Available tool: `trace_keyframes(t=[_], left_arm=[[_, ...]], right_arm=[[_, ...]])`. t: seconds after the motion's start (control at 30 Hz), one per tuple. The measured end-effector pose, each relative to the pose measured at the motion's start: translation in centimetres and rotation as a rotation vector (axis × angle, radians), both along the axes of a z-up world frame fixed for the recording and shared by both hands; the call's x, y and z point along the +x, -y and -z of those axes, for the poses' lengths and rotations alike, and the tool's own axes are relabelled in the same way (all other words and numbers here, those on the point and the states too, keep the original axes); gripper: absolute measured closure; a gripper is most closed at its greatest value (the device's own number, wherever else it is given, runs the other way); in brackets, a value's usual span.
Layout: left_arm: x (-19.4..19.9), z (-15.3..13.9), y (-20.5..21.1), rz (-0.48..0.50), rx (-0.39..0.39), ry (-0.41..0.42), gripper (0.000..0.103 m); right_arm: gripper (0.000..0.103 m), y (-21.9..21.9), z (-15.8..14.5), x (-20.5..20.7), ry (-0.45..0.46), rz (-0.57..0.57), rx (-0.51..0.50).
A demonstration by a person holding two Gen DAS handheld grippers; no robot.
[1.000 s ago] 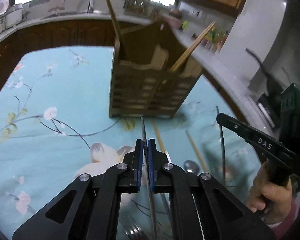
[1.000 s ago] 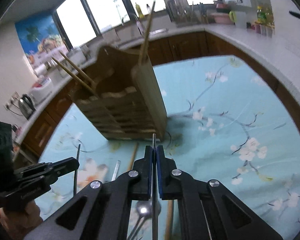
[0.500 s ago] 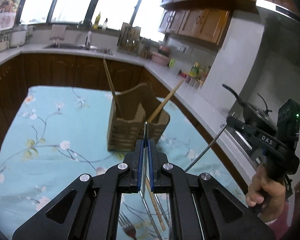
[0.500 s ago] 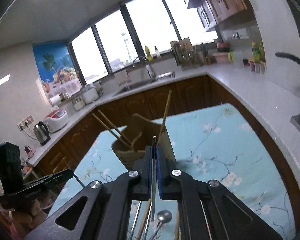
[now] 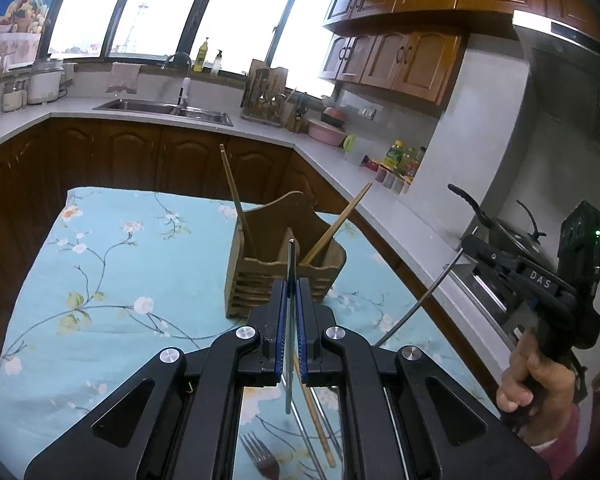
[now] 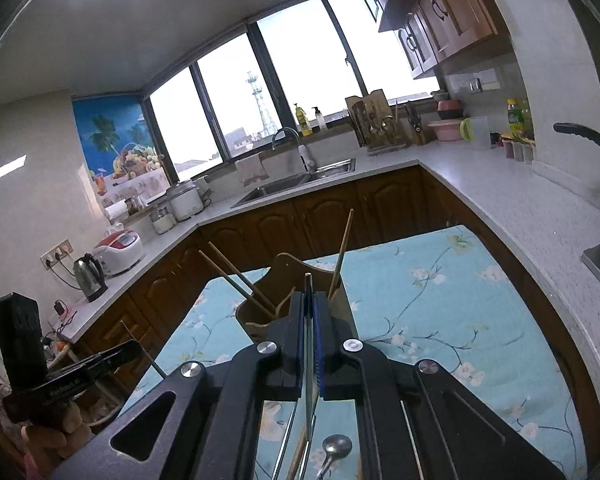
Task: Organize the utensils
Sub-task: 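Lift both metal chopsticks and lower them into the wooden holder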
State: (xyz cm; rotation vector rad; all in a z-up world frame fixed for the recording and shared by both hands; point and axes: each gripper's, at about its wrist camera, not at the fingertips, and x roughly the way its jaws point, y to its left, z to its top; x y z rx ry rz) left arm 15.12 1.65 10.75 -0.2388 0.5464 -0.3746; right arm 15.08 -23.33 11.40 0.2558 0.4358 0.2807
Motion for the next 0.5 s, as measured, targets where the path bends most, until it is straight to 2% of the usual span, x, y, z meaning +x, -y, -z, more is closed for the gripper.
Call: trace_keyframes(t=[0.3, 0.5], left_arm=[[0.7, -1.5, -0.2, -0.015, 0.002, 0.037, 0.099], [2.5, -4.1, -0.7, -0.039, -0.002, 0.095, 0.100]], right_arm=[[0.099, -0.2, -1.5, 0.7, 0.040, 0.001, 0.006], [0.099, -0.1, -3.4, 2.6, 0.087, 0.010, 0.022]])
